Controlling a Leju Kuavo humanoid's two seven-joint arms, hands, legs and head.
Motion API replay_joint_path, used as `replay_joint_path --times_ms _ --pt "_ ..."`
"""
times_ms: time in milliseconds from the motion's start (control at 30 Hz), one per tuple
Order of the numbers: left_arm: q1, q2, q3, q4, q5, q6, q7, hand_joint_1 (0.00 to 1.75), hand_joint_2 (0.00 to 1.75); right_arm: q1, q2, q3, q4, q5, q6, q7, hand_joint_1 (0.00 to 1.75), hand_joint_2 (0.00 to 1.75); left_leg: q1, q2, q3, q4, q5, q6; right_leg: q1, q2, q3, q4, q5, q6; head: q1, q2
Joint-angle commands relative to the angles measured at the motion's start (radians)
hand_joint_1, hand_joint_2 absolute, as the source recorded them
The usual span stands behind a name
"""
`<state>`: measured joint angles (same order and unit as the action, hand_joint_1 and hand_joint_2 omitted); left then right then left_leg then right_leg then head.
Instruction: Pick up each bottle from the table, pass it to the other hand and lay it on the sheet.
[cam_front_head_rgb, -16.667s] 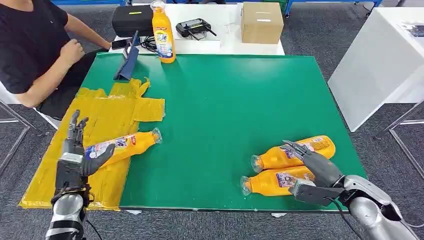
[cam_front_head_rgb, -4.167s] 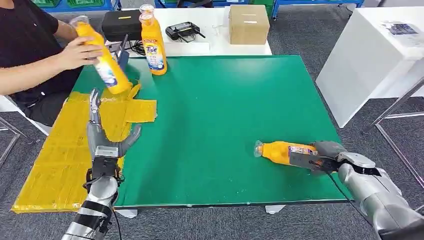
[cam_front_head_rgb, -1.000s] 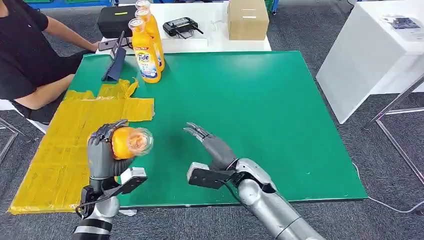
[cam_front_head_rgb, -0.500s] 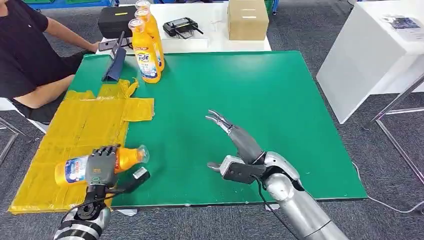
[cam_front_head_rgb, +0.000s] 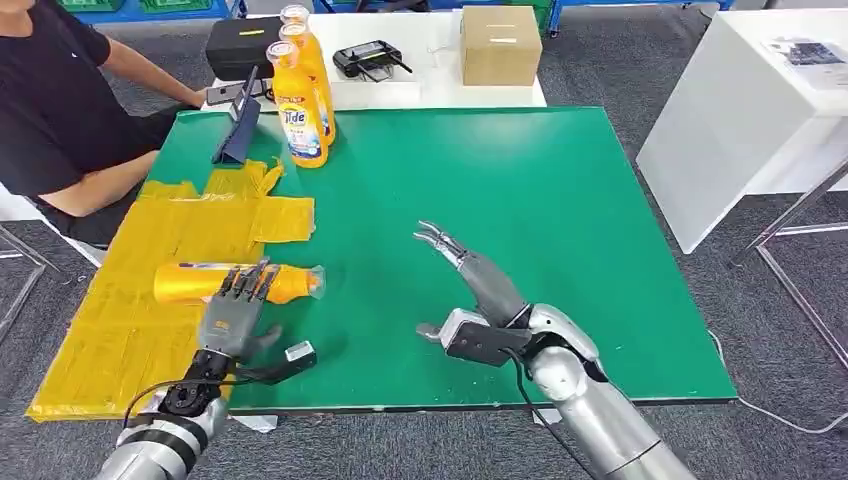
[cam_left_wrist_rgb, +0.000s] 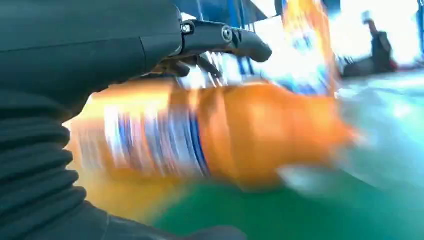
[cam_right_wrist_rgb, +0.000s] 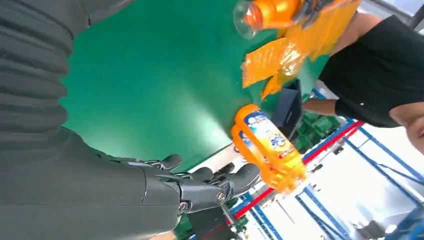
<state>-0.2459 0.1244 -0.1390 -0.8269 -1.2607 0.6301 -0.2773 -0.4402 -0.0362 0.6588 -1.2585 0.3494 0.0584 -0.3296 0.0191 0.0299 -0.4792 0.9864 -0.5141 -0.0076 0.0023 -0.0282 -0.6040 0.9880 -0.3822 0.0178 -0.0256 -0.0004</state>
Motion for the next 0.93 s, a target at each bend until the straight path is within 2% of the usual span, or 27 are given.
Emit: replay_joint_path --times_ms 33,100,167,200,233,267,367,400,467,500,600,633,667,733,767,800,833,867,900,933 --pt "0.024 -0.1 0.236 -0.245 0.591 -0.403 -0.296 0.0 0.0 -0.034 -0.035 -0.005 0.14 0.027 0.034 -0.015 0.0 0.0 0.001 -0.004 -0.002 0.0 0.0 0.002 0.001 0.001 -0.001 -0.001 0.0 0.001 0.0 0.0" --pt "0.012 -0.099 0.305 -0.321 0.77 -0.503 -0.337 0.0 0.0 -0.056 -0.021 -0.025 0.195 -0.002 0.051 -0.048 0.0 0.0 0.0 -0.002 -0.002 0.0 0.0 0.001 0.001 0.001 -0.003 -0.001 0.0 0.001 0.0 0.0" --pt "0.014 -0.107 0.386 -0.437 0.992 -0.661 -0.383 0.0 0.0 -0.022 0.024 -0.102 0.18 -0.048 0.023 -0.12 0.0 0.0 0.0 -0.002 -0.002 -0.001 0.0 0.002 0.0 0.003 -0.002 -0.002 0.001 0.001 -0.001 0.0" --pt "0.017 -0.107 0.392 -0.457 0.994 -0.672 -0.369 0.0 0.0 -0.016 0.025 -0.102 0.17 -0.047 0.023 -0.121 0.0 0.0 0.001 -0.001 -0.004 0.001 0.0 0.001 0.001 0.002 -0.004 0.0 0.0 0.0 0.0 0.0" --pt "0.03 -0.117 0.415 -0.51 1.069 -0.748 -0.421 0.0 0.0 0.023 0.057 -0.16 0.129 -0.095 0.016 -0.163 0.0 0.0 0.002 -0.001 -0.004 0.001 0.0 0.001 0.002 0.003 -0.005 -0.001 0.001 0.001 0.0 0.0" --pt "0.042 -0.122 0.421 -0.565 1.097 -0.778 -0.421 0.0 0.0 0.057 0.082 -0.199 0.098 -0.115 0.007 -0.187 0.0 0.0 0.001 0.0 -0.006 0.001 0.0 0.001 0.001 0.002 -0.007 0.0 0.0 0.0 0.0 0.0" --pt "0.057 -0.138 0.428 -0.592 1.093 -0.781 -0.421 0.0 0.0 0.085 0.083 -0.204 0.048 -0.109 0.009 -0.178 0.0 0.0 0.002 -0.002 -0.001 -0.003 -0.001 0.001 0.001 0.004 -0.003 -0.002 -0.001 0.0 -0.001 0.0" --pt "0.057 -0.139 0.428 -0.587 1.09 -0.782 -0.421 0.0 0.0 0.086 0.083 -0.207 0.046 -0.107 0.01 -0.176 0.0 0.0 0.001 -0.001 -0.004 0.0 -0.001 0.001 0.002 0.002 -0.006 0.0 -0.001 0.0 0.0 0.0" --pt "0.064 -0.129 0.393 -0.632 1.094 -0.798 -0.421 0.0 0.0 0.107 0.101 -0.253 0.031 -0.109 -0.014 -0.192 0.0 0.0 0.002 -0.003 0.0 -0.003 -0.001 0.002 0.002 0.004 -0.003 -0.002 -0.002 0.001 -0.001 0.0" --pt "0.064 -0.135 0.38 -0.645 1.111 -0.823 -0.421 0.0 0.0 0.128 0.115 -0.309 0.005 -0.19 0.012 -0.229 0.0 0.0 0.002 -0.002 -0.005 -0.001 0.0 0.001 0.003 0.002 -0.007 0.0 0.0 0.001 0.0 0.0" --pt "0.071 -0.193 0.334 -0.706 1.082 -0.81 -0.405 0.0 0.0 0.187 0.137 -0.429 -0.16 -0.212 -0.029 -0.275 0.0 0.0 0.001 -0.004 -0.007 0.0 0.0 0.002 0.002 0.0 -0.008 0.0 -0.001 0.001 0.0 0.0" --pt "0.074 -0.206 0.294 -0.713 1.049 -0.8 -0.386 0.0 0.0 0.207 0.136 -0.428 -0.21 -0.13 -0.077 -0.271 0.0 0.0 0.001 -0.005 -0.009 0.001 0.0 0.001 0.002 -0.002 -0.01 0.001 -0.001 0.001 -0.001 0.0" --pt "0.086 -0.212 0.259 -0.717 1.016 -0.771 -0.384 0.0 0.0 0.225 0.132 -0.414 -0.239 -0.109 -0.053 -0.243 0.0 0.0 0.0 -0.007 -0.009 0.001 0.0 0.002 0.002 -0.004 -0.009 0.001 -0.002 0.001 0.0 0.0" --pt "0.153 -0.194 0.233 -0.758 1.04 -0.754 -0.4 0.0 0.0 0.302 0.138 -0.401 -0.319 -0.068 -0.083 -0.292 0.0 0.0 -0.001 -0.007 -0.007 -0.001 0.0 0.002 0.002 -0.003 -0.007 0.0 -0.002 0.001 0.0 0.0" --pt "0.224 -0.187 0.241 -0.845 1.066 -0.721 -0.421 0.0 0.0 0.387 0.136 -0.413 -0.417 -0.02 -0.174 -0.365 0.0 0.0 -0.001 -0.004 -0.006 -0.001 -0.001 0.001 0.002 -0.001 -0.007 -0.001 -0.001 0.001 0.0 0.0" --pt "0.279 -0.179 0.235 -0.958 1.105 -0.68 -0.421 0.0 0.0 0.448 0.118 -0.409 -0.513 -0.048 -0.197 -0.369 0.0 0.0 -0.001 -0.003 -0.003 -0.003 -0.002 0.002 0.001 0.001 -0.005 -0.002 -0.002 0.001 0.0 0.0" --pt "0.279 -0.179 0.235 -0.958 1.105 -0.68 -0.421 0.0 0.0 0.448 0.118 -0.409 -0.513 -0.048 -0.197 -0.369 0.0 0.0 0.0 -0.001 -0.006 -0.002 -0.002 0.001 0.001 0.001 -0.008 -0.001 -0.002 0.001 0.0 0.0" --pt "0.33 -0.231 0.236 -1.017 1.184 -0.77 -0.421 0.0 0.0 0.483 0.109 -0.416 -0.565 -0.125 -0.107 -0.343 0.0 0.0 0.0 -0.002 -0.005 -0.001 -0.003 0.002 0.001 0.001 -0.007 -0.001 -0.003 0.001 0.0 0.0" --pt "0.332 -0.268 0.169 -0.986 1.083 -0.801 -0.421 0.0 0.0 0.446 0.112 -0.385 -0.532 -0.152 -0.002 -0.28 0.0 0.0 0.0 -0.003 -0.004 -0.002 -0.004 0.002 0.001 0.001 -0.006 -0.001 -0.004 0.001 0.0 0.0" --pt "0.318 -0.3 0.062 -0.953 0.982 -0.753 -0.421 0.0 0.0 0.395 0.128 -0.336 -0.466 -0.123 0.038 -0.25 0.0 0.0 0.0 -0.002 -0.005 -0.001 -0.006 0.001 0.001 0.001 -0.007 0.0 -0.004 0.001 0.0 0.0"
